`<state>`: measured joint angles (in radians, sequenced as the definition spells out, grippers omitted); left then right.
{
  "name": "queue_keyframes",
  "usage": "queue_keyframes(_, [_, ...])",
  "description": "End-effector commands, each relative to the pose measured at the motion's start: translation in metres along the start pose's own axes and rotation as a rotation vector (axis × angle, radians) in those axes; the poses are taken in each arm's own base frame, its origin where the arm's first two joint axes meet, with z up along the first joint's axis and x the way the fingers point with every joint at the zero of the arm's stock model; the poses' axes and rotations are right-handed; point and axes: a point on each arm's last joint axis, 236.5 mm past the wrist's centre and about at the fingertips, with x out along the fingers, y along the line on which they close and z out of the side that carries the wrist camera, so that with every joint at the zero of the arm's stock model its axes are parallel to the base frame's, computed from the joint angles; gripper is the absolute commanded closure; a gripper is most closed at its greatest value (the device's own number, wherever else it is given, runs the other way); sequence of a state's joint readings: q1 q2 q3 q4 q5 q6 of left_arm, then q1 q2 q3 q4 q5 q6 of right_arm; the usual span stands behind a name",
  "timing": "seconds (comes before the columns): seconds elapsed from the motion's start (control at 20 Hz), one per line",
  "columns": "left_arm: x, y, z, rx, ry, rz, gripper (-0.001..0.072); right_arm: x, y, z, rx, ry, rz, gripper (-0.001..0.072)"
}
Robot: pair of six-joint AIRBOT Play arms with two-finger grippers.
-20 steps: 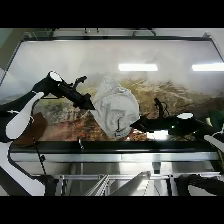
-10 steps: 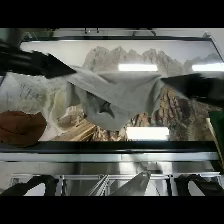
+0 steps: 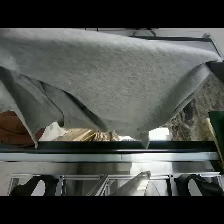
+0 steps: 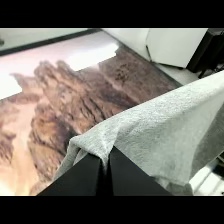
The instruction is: Fold the shirts.
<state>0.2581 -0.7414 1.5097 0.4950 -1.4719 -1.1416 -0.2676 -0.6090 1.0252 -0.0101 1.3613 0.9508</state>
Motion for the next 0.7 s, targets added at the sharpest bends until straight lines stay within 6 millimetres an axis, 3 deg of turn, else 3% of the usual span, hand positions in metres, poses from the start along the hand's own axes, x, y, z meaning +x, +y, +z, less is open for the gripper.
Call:
queue_keyframes(0.0, [0.034, 0.028, -0.061, -0.165, 0.18, -0.07, 0.0681, 0.001, -0.058, -0.022, 0.14, 0.07, -0.116, 0.0693])
queue_keyframes(0.15, [0.091, 0.067, -0.135, -0.319, 0.396, -0.143, 0.068, 0.001, -0.115, -0.059, 0.319, 0.112, -0.165, 0.0693])
queue_keyframes(0.4, [0.188, 0.132, -0.265, -0.534, 0.7, -0.184, 0.0673, -0.02, -0.25, -0.171, 0.647, 0.168, -0.433, 0.0681])
queue_keyframes(0.45, [0.203, 0.143, -0.285, -0.572, 0.746, -0.202, 0.0495, -0.025, -0.272, -0.192, 0.652, 0.183, -0.477, 0.0526])
queue_keyframes(0.5, [0.216, 0.155, -0.304, -0.621, 0.794, -0.22, 0.0365, -0.029, -0.29, -0.205, 0.658, 0.196, -0.507, 0.0326])
queue_keyframes(0.65, [0.223, 0.177, -0.331, -0.791, 0.942, -0.312, 0.0365, -0.038, -0.32, -0.215, 0.663, 0.215, -0.537, 0.0304])
